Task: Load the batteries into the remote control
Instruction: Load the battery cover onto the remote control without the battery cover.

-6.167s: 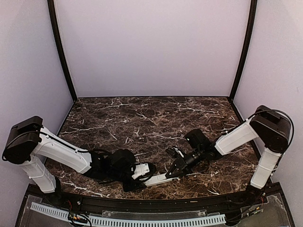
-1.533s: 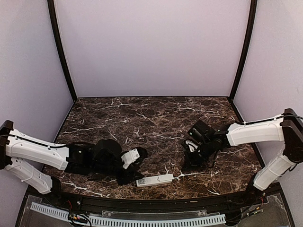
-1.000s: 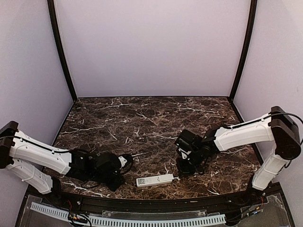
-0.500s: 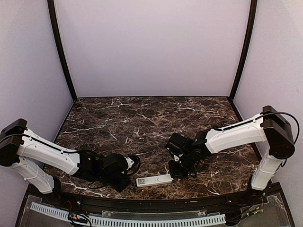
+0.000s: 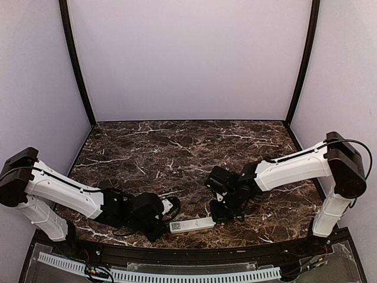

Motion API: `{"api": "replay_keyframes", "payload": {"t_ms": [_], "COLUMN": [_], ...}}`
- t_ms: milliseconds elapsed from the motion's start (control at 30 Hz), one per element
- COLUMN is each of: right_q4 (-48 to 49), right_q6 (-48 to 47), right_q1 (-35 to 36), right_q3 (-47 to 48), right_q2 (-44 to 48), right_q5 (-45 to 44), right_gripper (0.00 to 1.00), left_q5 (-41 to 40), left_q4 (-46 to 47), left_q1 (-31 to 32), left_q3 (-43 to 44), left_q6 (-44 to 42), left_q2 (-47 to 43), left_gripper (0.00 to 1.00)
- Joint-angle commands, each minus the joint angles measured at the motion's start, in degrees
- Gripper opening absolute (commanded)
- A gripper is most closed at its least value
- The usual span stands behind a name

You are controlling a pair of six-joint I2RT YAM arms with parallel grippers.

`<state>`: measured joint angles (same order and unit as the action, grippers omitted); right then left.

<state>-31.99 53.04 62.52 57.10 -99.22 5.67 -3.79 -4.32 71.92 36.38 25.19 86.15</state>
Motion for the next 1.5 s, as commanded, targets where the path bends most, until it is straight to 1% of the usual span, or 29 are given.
{"api": "replay_keyframes", "payload": {"t_ms": [0, 233, 333, 700, 933, 1000, 1100, 1167, 1267, 1367, 1467], "right_q4": [-2.53, -1.07, 0.13, 4.79, 6.80, 5.75, 5.03, 3.83, 2.68, 0.26, -4.31], "right_q6": [0.19, 1.62, 2.04, 4.20, 4.46, 4.28, 3.79, 3.15, 1.54, -0.26, -2.27], "right_q1": [0.60, 2.72, 3.59, 6.82, 8.62, 8.18, 6.21, 4.25, 2.02, 0.25, -1.27], "right_q3": [0.51, 2.49, 3.71, 7.30, 10.37, 9.71, 6.18, 3.70, 0.93, -0.11, 0.13], "right_q2": [-1.75, -4.25, -5.98, -10.24, -13.53, -12.64, -9.03, -6.25, -3.64, -2.59, -1.36], "right_q5": [-1.82, -1.09, -0.37, 1.53, 3.62, 2.82, 2.01, 1.07, 0.14, -0.72, -3.11], "right_gripper": [0.00, 0.00, 0.00, 0.00, 0.00, 0.00, 0.00, 0.00, 0.00, 0.00, 0.00], "left_q5": [3.01, 3.62, 5.84, 7.99, 7.98, 6.85, 4.80, 1.04, -3.35, -4.72, -5.36], "left_q4": [-2.90, -2.31, -1.61, 0.58, 2.35, 2.07, 1.06, -0.66, -3.03, -5.25, -5.81], "left_q1": [0.63, 1.05, 1.43, 2.18, 2.26, 2.26, 2.26, 2.26, 2.24, 2.17, 2.17], "left_q3": [-0.04, 1.06, 1.60, 3.46, 4.48, 4.12, 2.75, 1.79, 0.48, -0.29, -0.54], "left_q6": [-1.28, -2.33, -2.73, -3.92, -4.52, -4.21, -3.73, -3.90, -4.28, -3.83, -3.35], "left_q2": [2.19, 3.76, 4.24, 5.35, 5.72, 5.15, 1.65, -0.99, -4.36, -5.84, -7.58], "left_gripper": [0.10, 0.08, 0.07, 0.07, 0.07, 0.07, 0.07, 0.08, 0.12, 0.15, 0.18]}}
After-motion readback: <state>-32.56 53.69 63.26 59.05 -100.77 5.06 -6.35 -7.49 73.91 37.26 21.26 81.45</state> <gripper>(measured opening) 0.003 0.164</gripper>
